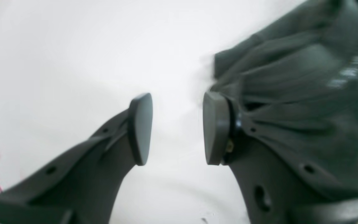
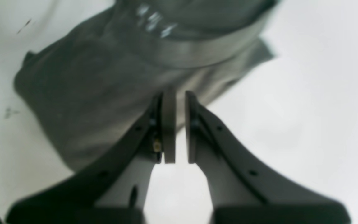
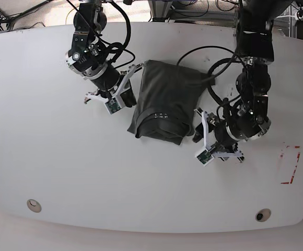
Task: Fold the T-shirt properly
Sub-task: 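Release the right gripper and grasp the folded shirt with the left gripper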
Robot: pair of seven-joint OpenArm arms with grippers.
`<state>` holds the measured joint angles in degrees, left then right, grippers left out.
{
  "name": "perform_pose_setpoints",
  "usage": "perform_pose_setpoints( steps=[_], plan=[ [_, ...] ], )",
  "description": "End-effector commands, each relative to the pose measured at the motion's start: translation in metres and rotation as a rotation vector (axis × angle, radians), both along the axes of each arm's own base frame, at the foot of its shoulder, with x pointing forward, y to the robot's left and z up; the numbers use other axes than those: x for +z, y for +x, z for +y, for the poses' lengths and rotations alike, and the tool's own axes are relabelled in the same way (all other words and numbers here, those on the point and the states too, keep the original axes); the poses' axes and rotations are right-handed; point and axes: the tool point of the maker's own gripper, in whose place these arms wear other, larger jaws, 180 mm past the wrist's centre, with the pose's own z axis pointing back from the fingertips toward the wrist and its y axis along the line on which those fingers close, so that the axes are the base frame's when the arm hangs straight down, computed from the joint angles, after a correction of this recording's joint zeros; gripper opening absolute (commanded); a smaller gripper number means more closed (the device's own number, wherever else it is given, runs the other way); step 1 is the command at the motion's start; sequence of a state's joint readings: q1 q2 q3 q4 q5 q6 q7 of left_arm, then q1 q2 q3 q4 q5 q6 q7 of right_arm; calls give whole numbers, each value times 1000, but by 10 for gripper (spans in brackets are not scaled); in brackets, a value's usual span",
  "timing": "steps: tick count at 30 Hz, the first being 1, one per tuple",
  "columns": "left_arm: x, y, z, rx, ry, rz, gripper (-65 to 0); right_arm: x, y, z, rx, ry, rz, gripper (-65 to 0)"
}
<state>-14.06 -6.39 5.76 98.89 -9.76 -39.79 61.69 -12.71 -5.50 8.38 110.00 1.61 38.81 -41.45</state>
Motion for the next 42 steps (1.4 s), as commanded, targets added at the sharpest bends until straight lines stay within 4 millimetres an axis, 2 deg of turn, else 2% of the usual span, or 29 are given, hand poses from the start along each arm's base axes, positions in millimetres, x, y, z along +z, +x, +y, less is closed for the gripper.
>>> perform_pose_setpoints(
  steps=[1,4,9,11,14,19,23,26,29,37,42],
  plan=[
    [28,-11,-40,-102,-43,-89,-332,22,13,-27,-62,-41,-61,-577],
    [36,-23,-62,-60,-115,-92,-250,24,16,-58,-106,-108,-53,-482],
    [31,-39,-89,88,-273,-11,-192,28,21,-97,-209,-142,-52,-336],
    [29,-43,-98,140,-320,24,-187,30,22,-109,-244,-148,-56,-319],
    [21,-52,-110,207,-378,83,-190,31,22,-122,-284,-153,-56,-325],
    [14,-57,-111,339,-467,120,-190,31,21,-128,-302,-155,-52,-338],
    [3,-62,-103,396,-463,44,-189,28,19,-128,-301,-156,-45,-338],
    [-4,-70,-105,385,-451,-15,-186,28,18,-128,-301,-156,-43,-338],
    [-21,-80,-110,369,-413,-46,-185,27,18,-128,-301,-155,-41,-338],
    [-86,-95,-111,361,-291,32,-189,27,17,-123,-292,-132,-43,-338],
    [-105,-91,-96,438,-276,6,-185,23,15,-122,-285,-99,-30,-338]
  ],
)
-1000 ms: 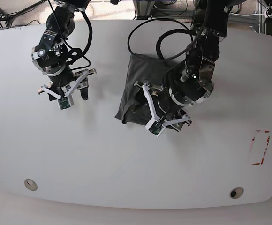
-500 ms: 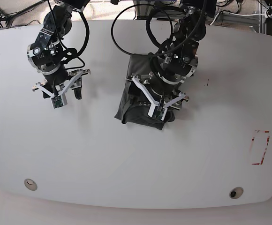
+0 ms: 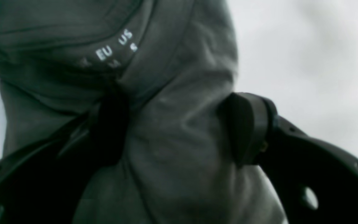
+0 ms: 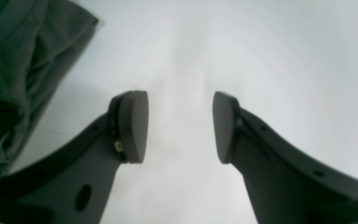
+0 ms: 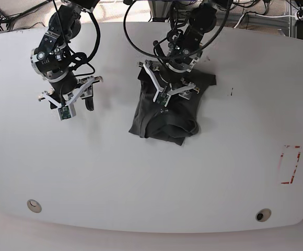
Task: Fold the T-shirt properly
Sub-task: 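Release the right gripper and grasp the folded shirt with the left gripper, then carry the folded shirt with the left gripper to the table's red-marked corner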
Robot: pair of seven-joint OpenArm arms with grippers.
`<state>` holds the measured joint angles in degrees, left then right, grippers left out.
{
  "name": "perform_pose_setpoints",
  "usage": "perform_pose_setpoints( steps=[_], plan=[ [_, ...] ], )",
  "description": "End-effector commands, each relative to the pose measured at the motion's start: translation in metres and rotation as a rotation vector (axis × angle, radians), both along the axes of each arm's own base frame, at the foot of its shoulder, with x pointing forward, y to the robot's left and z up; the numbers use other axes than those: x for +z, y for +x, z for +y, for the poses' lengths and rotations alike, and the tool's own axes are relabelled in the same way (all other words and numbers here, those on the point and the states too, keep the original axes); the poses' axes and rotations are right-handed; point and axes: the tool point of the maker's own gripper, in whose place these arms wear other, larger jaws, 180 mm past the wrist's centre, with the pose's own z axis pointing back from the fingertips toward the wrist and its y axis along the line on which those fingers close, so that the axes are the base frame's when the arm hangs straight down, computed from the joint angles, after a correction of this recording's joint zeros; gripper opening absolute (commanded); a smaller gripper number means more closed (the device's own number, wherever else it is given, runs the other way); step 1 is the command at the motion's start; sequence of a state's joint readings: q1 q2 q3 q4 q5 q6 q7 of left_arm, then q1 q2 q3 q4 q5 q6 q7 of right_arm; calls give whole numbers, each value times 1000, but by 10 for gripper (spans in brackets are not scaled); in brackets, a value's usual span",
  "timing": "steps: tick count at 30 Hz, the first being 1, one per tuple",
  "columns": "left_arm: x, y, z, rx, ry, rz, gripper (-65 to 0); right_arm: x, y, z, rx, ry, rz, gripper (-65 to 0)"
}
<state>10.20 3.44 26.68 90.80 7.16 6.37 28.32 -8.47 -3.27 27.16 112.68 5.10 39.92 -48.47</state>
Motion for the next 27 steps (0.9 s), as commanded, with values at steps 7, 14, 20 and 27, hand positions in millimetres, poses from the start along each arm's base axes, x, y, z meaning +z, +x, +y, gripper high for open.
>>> perform_pose_setpoints(
  steps=[7,14,20,27],
  plan=[
    [-31,10,38,61,97,37,-185,6,2,-5,10,-3,-26,-338],
    [-51,8,81,51,212,60,-185,5,1,-5,10,-3,-25,-338],
    [-58,5,135,3,329,71,-185,5,1,-5,10,-4,-24,-338],
    [-61,-7,219,28,400,144,-185,7,2,-5,10,-4,-29,-338]
  ],
)
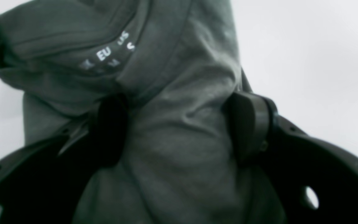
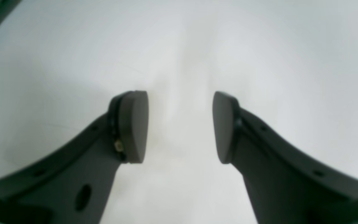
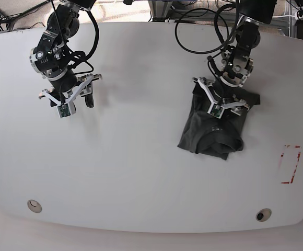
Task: Fold the T-shirt properly
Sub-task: 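Carry the folded shirt with the left gripper to the table's red-marked corner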
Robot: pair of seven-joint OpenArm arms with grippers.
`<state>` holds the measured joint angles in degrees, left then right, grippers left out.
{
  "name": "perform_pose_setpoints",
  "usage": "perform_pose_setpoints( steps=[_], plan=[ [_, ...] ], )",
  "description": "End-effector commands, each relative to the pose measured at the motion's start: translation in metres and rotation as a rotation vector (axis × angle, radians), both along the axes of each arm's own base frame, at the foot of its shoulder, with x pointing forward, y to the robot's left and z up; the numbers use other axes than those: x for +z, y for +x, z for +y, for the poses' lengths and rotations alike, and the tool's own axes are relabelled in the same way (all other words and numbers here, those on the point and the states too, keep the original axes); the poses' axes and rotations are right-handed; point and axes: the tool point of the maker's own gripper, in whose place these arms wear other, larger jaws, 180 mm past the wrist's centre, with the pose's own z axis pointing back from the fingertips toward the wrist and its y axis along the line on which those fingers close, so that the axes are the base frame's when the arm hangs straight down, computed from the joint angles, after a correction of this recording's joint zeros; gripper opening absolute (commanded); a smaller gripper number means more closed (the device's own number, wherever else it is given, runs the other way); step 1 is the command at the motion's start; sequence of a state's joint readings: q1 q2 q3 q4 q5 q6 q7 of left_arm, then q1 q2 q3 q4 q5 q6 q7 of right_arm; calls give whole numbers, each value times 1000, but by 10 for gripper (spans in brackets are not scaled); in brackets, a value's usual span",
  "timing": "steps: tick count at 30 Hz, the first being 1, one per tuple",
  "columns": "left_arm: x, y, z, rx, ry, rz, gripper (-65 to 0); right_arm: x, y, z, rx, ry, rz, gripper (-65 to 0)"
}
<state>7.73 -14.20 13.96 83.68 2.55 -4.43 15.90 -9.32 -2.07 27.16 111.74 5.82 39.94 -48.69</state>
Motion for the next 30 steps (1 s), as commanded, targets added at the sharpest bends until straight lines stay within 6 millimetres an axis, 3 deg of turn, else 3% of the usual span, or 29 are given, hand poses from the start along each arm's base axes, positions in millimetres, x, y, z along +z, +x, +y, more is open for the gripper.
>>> perform_pose_setpoints(
  steps=[1,8,10,19,24,30],
  plan=[
    [-40,-42,80,73,216,244,-186,14,8,-1,4,0,-57,-338],
    [-32,-59,167,115,288,319,-192,15,8,0,3,4,-58,-338],
    [-25,-65,200,147,320,338,-192,15,8,0,3,4,-58,-338],
    [-11,-100,292,233,366,454,-192,14,7,1,3,7,-55,-338],
    [-5,-118,320,276,358,493,-192,14,7,2,4,8,-56,-338],
    [-6,-140,323,272,358,526,-192,15,8,3,6,9,-61,-338]
  ],
)
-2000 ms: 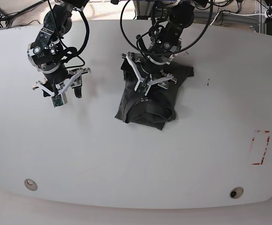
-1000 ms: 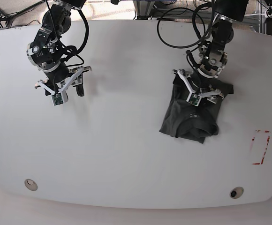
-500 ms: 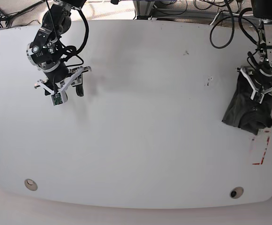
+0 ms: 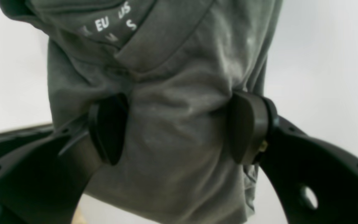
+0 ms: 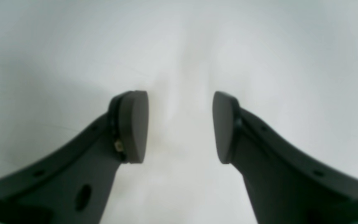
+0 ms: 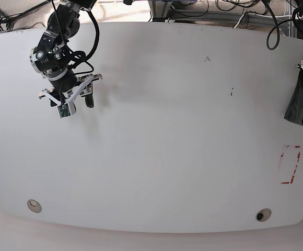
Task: Fold the T-shirt properly
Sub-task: 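Carry the folded shirt with the left gripper to the table's red-marked corner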
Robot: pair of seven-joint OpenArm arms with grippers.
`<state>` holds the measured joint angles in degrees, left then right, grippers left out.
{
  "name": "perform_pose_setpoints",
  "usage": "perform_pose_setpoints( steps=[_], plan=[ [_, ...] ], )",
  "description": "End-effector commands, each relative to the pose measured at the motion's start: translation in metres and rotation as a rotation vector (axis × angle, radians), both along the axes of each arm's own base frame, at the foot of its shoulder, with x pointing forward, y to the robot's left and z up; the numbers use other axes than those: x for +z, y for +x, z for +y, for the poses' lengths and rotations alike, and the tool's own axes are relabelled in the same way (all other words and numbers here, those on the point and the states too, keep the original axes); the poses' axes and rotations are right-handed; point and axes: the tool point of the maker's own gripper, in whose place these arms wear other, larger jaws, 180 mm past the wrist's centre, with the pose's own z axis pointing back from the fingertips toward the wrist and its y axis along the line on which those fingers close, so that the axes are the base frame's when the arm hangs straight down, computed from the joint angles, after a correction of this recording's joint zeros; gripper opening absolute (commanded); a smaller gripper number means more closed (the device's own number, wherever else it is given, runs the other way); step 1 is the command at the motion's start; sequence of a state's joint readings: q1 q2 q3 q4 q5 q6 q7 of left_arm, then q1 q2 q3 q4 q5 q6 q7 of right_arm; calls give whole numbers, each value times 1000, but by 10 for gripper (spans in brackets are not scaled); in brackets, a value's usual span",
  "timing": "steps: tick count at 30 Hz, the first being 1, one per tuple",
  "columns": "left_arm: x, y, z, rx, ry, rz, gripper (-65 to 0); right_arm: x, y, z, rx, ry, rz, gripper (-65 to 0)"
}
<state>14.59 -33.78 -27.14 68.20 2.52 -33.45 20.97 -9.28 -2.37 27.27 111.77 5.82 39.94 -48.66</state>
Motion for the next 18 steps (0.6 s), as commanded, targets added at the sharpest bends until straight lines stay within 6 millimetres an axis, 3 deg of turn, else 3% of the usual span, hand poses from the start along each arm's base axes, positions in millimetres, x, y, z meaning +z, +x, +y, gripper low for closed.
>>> perform_pose_setpoints(
  steps=[1,6,13,18],
  plan=[
    [-19,-43,7,-10,66,203,-192,15,8,2,8,6,-60,-338],
    [-10,-34,-2,-23,74,164,-192,14,9,9,4,29,-63,-338],
    [34,-16,-5,-85,184,178,-192,25,8,10,4,15,-89,-338],
    [108,23,-1,-97,338,45,-192,29,6,10,5,7,-97,-338]
  ],
)
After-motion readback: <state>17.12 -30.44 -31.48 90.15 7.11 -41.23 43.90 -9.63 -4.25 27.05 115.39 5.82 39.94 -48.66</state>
